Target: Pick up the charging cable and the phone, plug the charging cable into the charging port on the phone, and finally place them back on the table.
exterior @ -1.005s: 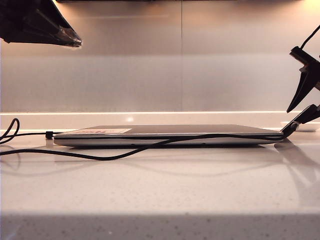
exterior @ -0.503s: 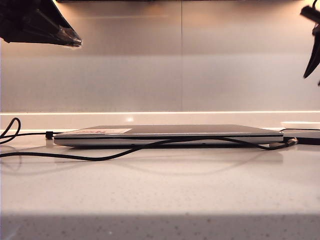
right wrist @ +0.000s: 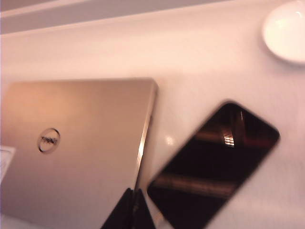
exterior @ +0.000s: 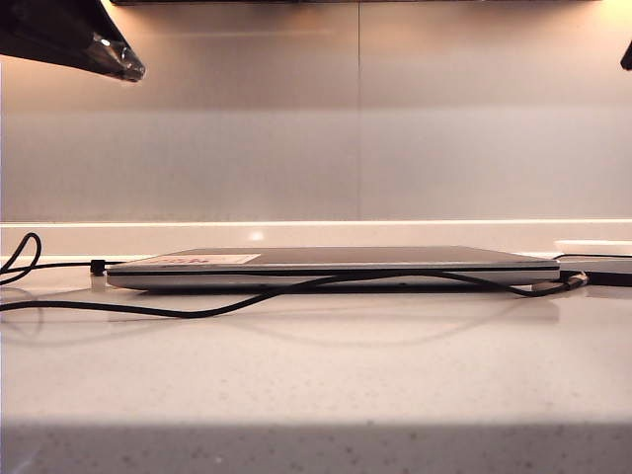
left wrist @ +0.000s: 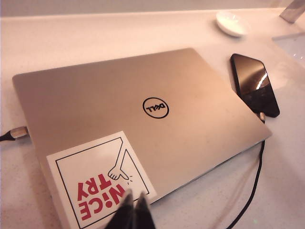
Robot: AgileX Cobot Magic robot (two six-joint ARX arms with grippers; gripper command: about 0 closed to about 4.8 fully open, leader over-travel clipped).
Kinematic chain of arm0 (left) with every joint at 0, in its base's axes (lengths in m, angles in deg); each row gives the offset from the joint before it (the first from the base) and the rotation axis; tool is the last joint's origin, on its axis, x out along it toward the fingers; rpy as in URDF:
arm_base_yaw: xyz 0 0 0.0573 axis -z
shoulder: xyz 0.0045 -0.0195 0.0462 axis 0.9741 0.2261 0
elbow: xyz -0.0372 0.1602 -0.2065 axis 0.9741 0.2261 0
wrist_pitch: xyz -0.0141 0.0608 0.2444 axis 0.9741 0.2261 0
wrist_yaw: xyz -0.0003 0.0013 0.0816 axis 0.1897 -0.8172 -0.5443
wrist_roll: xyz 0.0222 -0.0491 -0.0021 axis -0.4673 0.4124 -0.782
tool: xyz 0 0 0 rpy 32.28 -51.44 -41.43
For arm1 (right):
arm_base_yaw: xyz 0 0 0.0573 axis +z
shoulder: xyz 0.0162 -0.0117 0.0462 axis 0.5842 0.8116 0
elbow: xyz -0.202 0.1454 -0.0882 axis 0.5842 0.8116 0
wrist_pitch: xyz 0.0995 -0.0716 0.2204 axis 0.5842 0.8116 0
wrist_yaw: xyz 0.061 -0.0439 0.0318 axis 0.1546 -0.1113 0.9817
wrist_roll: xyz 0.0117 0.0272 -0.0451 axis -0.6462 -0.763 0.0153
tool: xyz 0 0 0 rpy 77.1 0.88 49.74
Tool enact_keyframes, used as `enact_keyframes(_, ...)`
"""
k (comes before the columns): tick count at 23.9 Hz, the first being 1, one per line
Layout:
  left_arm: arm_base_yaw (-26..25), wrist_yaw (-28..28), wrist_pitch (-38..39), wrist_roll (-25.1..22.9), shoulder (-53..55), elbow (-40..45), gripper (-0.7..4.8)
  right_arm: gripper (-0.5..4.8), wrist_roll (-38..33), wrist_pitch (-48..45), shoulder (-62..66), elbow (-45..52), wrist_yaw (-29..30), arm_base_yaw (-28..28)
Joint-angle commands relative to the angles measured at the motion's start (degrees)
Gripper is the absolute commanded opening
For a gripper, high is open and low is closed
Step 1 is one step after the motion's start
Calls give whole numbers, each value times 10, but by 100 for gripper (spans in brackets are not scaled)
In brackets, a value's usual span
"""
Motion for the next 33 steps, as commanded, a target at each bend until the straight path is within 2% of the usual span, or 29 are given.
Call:
enact_keyframes(1,0,2,-16,-3,-21,33,-6,-6,3,-91,-73,74,1,1)
enact_keyframes(8,0,2,-108,-4,-104,148,-6,-5,3,-106,-146,174,-7,1)
enact_keyframes(15,0,2,-128,-4,-221,240,-6,-5,3,-88,-146,178,-2,1)
enact_keyframes(20,0,2,-167,-4,-249,284,-6,-5,3,-88,-146,178,-2,1)
enact_keyframes(23,0,2,-179,-4,-250,294,-6,-5,3,-88,-146,178,-2,1)
enact_keyframes(27,0,2,-212,-52,-258,294,-6,-5,3,-88,-146,178,-2,1)
enact_keyframes(29,-1,2,-223,-56,-264,294,-6,-5,3,-88,-146,178,-2,1)
enact_keyframes(31,-17,2,-228,-67,-279,296,-6,-5,3,-88,-146,178,-2,1)
enact_keyframes(33,-57,2,-227,-66,-295,303,-6,-5,3,-88,-146,178,-2,1)
